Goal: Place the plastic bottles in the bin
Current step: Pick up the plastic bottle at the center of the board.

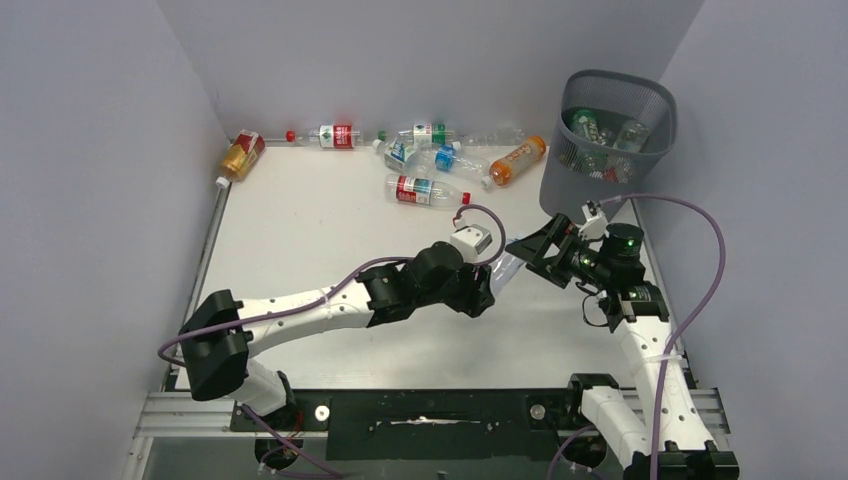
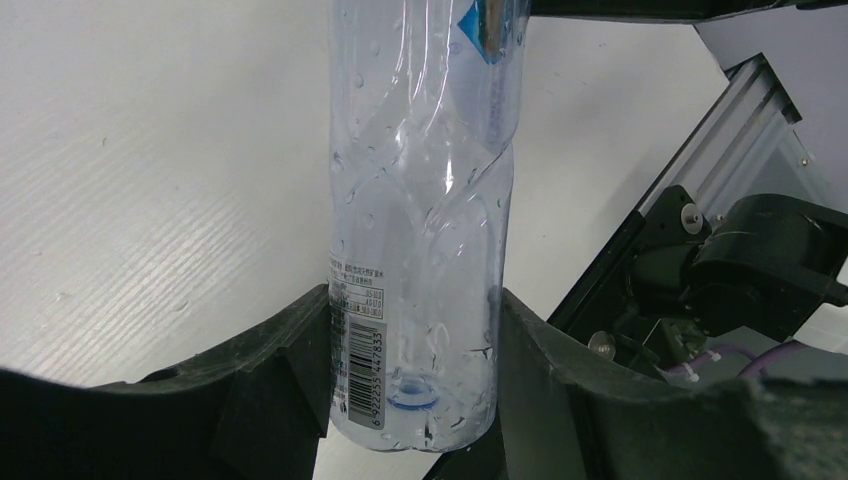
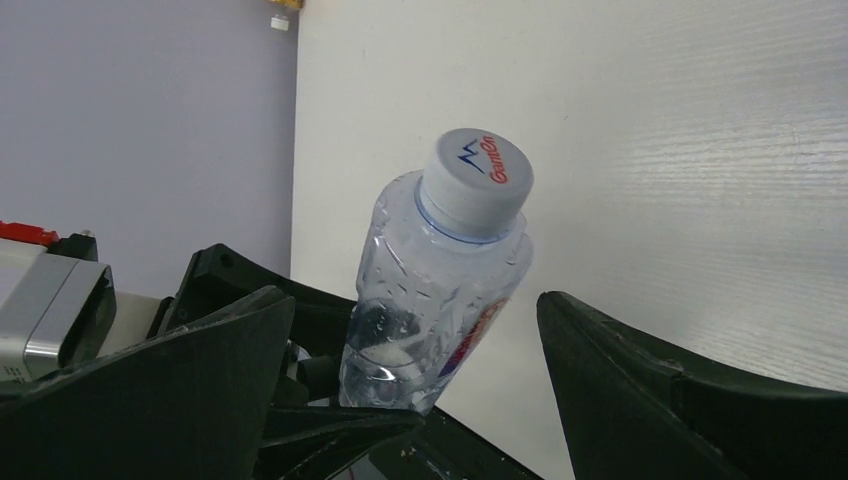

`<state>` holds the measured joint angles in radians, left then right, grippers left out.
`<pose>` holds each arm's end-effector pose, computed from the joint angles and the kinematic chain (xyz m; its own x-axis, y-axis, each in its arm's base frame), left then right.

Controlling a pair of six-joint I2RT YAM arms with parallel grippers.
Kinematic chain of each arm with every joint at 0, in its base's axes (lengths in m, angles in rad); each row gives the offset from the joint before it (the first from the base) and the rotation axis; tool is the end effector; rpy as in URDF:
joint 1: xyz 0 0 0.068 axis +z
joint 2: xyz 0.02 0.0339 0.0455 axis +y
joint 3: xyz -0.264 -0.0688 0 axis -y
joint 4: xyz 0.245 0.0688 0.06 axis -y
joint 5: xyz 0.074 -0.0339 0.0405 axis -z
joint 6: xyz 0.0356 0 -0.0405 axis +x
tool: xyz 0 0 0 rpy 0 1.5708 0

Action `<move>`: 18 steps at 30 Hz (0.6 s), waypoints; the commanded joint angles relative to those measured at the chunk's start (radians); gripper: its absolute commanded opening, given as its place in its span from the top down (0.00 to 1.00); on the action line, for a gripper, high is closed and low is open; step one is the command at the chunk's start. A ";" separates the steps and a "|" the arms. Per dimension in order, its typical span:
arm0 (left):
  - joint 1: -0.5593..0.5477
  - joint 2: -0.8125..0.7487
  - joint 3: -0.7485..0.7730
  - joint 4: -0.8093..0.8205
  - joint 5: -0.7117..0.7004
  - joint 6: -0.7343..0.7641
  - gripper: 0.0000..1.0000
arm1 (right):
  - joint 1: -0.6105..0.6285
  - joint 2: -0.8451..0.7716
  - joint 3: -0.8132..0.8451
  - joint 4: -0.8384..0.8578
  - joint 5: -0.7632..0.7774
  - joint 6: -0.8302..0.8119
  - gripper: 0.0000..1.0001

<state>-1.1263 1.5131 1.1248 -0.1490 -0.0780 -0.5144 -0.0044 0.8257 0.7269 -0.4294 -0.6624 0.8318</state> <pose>0.1523 -0.3133 0.2838 -0.6203 0.1616 -0.7675 0.6503 0.6532 -0.3880 0.1790 0.0211 0.2916 -0.7295 0.5860 -0.3527 0.0171 0.5310 0.8472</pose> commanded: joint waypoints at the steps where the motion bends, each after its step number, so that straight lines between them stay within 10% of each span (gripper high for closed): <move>1: -0.017 0.013 0.057 0.067 0.001 0.007 0.70 | 0.028 0.017 -0.004 0.081 0.020 0.015 0.02; 18: -0.026 -0.017 0.061 0.080 0.000 0.008 0.70 | 0.071 0.046 -0.019 0.100 0.056 0.016 0.36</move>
<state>-1.1423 1.5372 1.1309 -0.1467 -0.0933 -0.5144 0.0551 0.8757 0.7036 -0.3862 -0.6067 0.8467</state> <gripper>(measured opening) 0.506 0.703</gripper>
